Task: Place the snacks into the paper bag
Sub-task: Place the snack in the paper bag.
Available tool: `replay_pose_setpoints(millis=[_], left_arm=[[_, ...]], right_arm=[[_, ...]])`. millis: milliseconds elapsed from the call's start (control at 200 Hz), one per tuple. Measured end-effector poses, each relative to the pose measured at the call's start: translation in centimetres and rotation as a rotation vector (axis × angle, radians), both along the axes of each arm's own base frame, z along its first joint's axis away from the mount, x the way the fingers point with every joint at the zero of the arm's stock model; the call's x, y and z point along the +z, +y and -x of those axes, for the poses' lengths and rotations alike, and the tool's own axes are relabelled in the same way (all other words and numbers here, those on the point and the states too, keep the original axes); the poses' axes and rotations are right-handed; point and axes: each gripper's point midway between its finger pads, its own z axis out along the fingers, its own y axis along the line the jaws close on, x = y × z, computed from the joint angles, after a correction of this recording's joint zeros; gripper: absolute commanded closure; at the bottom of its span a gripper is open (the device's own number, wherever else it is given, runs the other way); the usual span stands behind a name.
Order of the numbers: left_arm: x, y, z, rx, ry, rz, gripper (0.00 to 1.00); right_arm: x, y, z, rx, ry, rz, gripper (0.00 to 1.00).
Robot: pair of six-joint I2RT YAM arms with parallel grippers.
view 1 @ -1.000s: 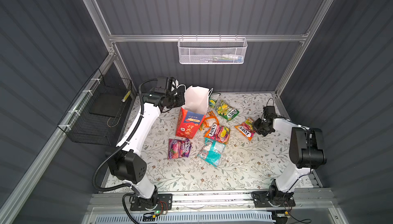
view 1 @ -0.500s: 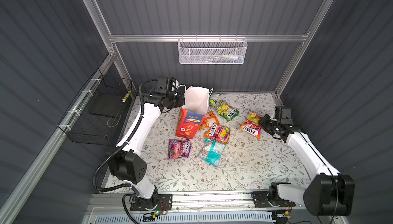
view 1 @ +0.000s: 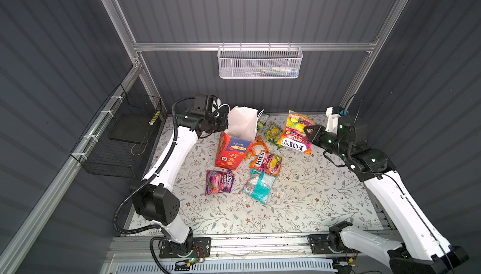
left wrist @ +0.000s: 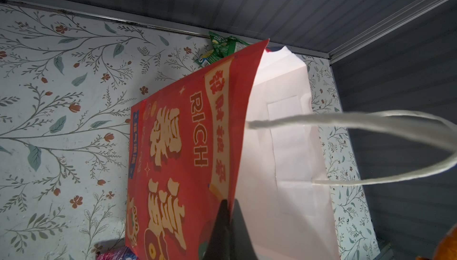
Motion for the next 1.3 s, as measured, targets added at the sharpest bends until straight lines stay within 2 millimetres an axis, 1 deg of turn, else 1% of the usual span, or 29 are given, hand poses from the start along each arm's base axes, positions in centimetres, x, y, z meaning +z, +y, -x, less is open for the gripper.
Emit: replay_pose_setpoints(millis=[65,160,295,425,535,635,700,791,871,971,1056,1111,1171,1301], left_arm=[[0.0,0.0,0.0,0.0,0.0,0.0,1.0],[0.0,0.0,0.0,0.0,0.0,0.0,1.0],[0.0,0.1,0.0,0.003,-0.001,-0.003,1.0],[0.0,0.2,-0.1,0.008,-0.003,-0.007,1.0],[0.0,0.2,-0.1,0.008,-0.002,-0.008,1.0],[0.0,0.2,-0.1,0.008,-0.003,-0.008,1.0],[0.0,0.2,-0.1,0.008,-0.002,-0.008,1.0],[0.0,0.2,-0.1,0.008,-0.002,-0.007,1.0],[0.0,0.2,-0.1,0.009,-0.002,-0.008,1.0],[0.0,0.2,-0.1,0.01,-0.003,-0.009,1.0],[-0.1,0.2,-0.1,0.011,-0.003,-0.01,1.0],[-0.1,0.2,-0.1,0.011,-0.003,-0.01,1.0],[-0.1,0.2,-0.1,0.011,-0.002,-0.01,1.0],[-0.1,0.1,-0.1,0.006,-0.002,-0.005,1.0]], right_arm=[[1.5,1.0,-0.4,0.021,-0.018,-0.003,1.0],[3.8,2.9,-1.5,0.055,-0.044,-0.011,1.0],[6.2,6.3,-3.1,0.118,-0.074,-0.021,1.0],[7.4,9.6,-4.7,0.17,-0.088,-0.023,1.0],[7.4,12.3,-6.2,0.203,-0.088,-0.022,1.0],[6.6,14.7,-7.5,0.227,-0.072,-0.012,1.0],[5.7,16.0,-8.3,0.236,-0.058,-0.002,1.0],[3.8,17.5,-9.4,0.244,-0.024,0.019,1.0],[2.1,18.4,-10.3,0.239,0.006,0.042,1.0],[-0.1,18.7,-11.2,0.217,0.047,0.08,1.0],[-1.8,18.4,-11.5,0.192,0.086,0.12,1.0],[-2.6,18.0,-11.6,0.174,0.107,0.144,1.0],[-3.1,17.6,-11.6,0.155,0.119,0.166,1.0],[-3.5,17.2,-11.5,0.133,0.128,0.19,1.0]])
